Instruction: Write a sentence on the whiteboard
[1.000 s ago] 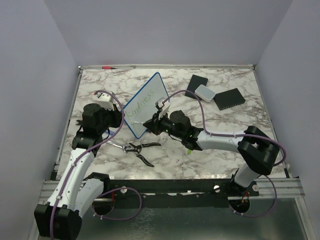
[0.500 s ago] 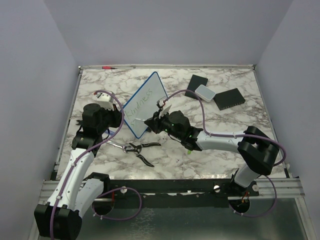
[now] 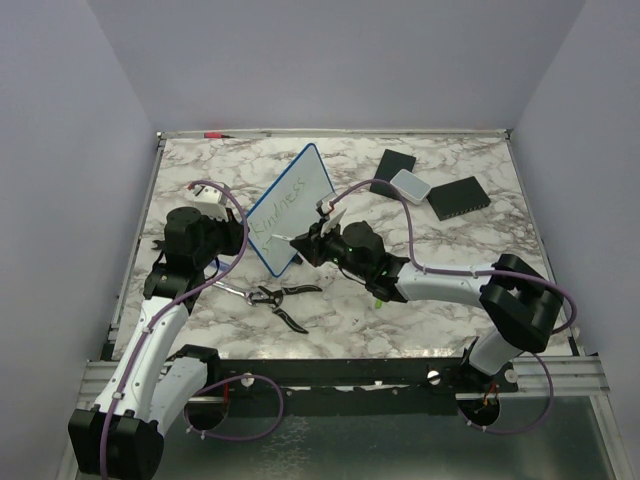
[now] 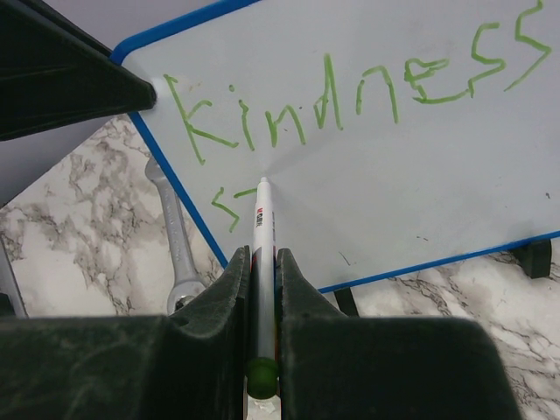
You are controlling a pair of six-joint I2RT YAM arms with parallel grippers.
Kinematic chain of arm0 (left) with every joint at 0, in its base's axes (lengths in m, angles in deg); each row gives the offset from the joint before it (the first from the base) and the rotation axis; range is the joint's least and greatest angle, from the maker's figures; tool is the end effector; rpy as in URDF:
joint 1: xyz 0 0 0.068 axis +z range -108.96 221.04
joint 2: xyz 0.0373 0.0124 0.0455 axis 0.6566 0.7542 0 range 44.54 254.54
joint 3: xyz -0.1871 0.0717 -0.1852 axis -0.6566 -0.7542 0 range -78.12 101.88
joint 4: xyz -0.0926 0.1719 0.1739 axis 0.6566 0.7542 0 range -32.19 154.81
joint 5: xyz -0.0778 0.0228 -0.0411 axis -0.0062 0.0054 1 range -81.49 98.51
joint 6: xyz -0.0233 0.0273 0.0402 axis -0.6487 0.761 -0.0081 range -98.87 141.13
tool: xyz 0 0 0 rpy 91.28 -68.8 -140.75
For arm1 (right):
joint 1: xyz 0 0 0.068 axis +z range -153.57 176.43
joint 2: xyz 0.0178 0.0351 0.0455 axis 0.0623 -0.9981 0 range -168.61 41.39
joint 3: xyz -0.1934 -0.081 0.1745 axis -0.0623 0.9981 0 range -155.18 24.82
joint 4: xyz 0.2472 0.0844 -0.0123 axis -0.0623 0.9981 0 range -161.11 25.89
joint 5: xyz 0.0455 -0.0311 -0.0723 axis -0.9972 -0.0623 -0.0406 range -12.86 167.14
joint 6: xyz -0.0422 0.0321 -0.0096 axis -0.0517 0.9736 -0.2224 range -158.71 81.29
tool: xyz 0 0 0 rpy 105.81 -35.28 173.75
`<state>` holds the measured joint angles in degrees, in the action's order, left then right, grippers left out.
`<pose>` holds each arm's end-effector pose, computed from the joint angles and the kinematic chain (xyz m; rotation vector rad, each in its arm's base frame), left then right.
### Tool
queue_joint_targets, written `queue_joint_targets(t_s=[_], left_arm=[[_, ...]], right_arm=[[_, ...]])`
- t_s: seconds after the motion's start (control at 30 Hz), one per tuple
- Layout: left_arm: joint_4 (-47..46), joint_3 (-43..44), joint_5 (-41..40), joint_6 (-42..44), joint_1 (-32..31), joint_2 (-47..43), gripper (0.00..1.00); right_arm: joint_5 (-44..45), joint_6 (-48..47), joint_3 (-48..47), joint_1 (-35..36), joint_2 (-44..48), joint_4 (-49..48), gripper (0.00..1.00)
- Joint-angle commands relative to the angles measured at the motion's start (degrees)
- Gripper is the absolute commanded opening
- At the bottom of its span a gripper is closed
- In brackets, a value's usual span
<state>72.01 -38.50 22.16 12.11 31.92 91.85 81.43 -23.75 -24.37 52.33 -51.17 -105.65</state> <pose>0.1888 -0.0388 0.2938 0.1604 1.9607 -0.4406 0.2036 0.2960 0.2359 -0.5750 1.7056 0.8387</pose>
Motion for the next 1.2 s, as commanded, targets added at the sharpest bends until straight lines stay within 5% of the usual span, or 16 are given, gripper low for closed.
queue_joint_targets(t_s=[0.0, 1.17], left_arm=[[0.31, -0.39, -0.29, 0.82, -0.3, -0.38, 0.03], [0.3, -0.37, -0.21, 0.82, -0.29, -0.37, 0.03]], right_arm=[[-2.75, -1.53, -0.17, 0.18, 1.35, -2.79, 0.01], [-3.94, 0.82, 1.92, 0.5, -2.59, -2.3, 0.01]])
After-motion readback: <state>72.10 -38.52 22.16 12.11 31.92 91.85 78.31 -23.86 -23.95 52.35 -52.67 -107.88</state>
